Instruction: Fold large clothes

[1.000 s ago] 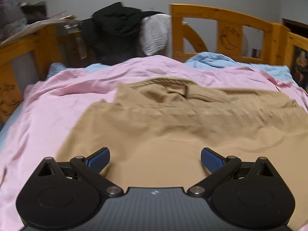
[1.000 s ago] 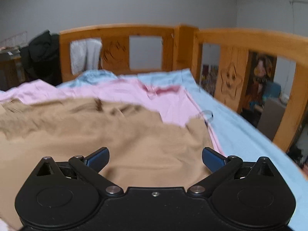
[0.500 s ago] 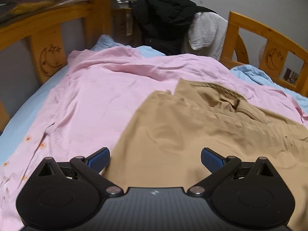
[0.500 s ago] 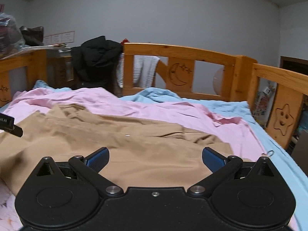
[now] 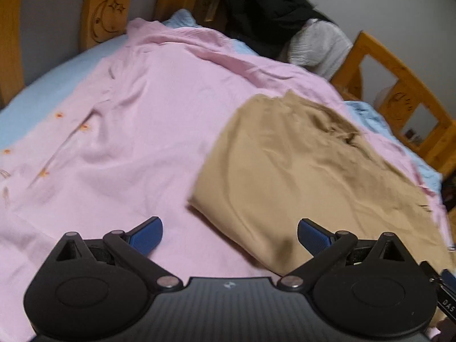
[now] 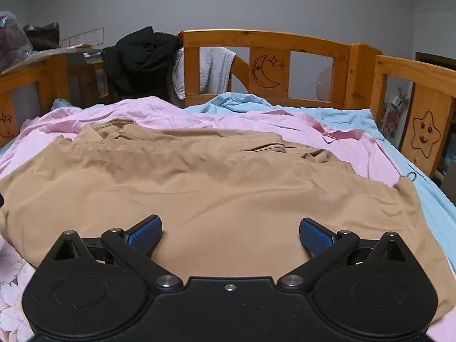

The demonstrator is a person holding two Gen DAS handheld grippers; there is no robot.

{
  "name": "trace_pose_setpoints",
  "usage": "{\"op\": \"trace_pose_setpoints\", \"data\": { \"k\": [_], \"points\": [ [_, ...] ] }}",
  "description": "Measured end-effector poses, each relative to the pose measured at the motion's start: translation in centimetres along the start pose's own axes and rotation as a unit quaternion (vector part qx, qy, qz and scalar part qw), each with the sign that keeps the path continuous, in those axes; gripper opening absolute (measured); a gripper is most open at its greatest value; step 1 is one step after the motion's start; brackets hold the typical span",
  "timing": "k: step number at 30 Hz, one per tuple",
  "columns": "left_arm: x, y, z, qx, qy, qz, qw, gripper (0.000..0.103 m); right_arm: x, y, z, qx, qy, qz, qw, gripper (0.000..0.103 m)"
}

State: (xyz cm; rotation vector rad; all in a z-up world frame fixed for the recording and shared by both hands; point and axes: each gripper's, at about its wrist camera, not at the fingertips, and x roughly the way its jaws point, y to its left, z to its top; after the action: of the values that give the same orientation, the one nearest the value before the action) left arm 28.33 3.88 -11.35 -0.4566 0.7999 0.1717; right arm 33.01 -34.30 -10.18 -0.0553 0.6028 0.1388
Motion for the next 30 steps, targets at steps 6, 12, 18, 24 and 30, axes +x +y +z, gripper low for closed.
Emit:
{"op": "trace_pose_setpoints", "data": {
  "k": [6, 12, 18, 24, 30],
  "points": [
    [0.7, -0.4, 0.6, 0.009, 0.014, -0.034, 0.9993, 0.097, -4.1, -3.3, -0.4, -0.026, 0.003, -0.027, 0.999, 0.102],
    [1.8, -0.8, 1.0, 0.006, 0.028, -0.001, 0.9996, 0.078, -7.9, -10.2, -1.4, 0.072, 0.037, -0.105, 0.991, 0.102],
    [2.1, -1.0, 1.7, 0.003, 0.028, 0.044, 0.9986, 0.036, -8.2, -17.1, -3.6, 0.279, 0.097, -0.089, 0.951, 0.086],
    [0.9, -1.1, 2.3, -0.01, 0.012, 0.043, 0.9989, 0.012, -7.5, -18.5, -4.0, 0.356, 0.095, -0.086, 0.925, 0.02],
    [-1.8, -0.4, 3.3, -0.016, 0.002, 0.021, 0.9996, 0.006, -10.2, -17.8, -2.5, 0.327, 0.077, -0.083, 0.938, 0.007]
  ]
}}
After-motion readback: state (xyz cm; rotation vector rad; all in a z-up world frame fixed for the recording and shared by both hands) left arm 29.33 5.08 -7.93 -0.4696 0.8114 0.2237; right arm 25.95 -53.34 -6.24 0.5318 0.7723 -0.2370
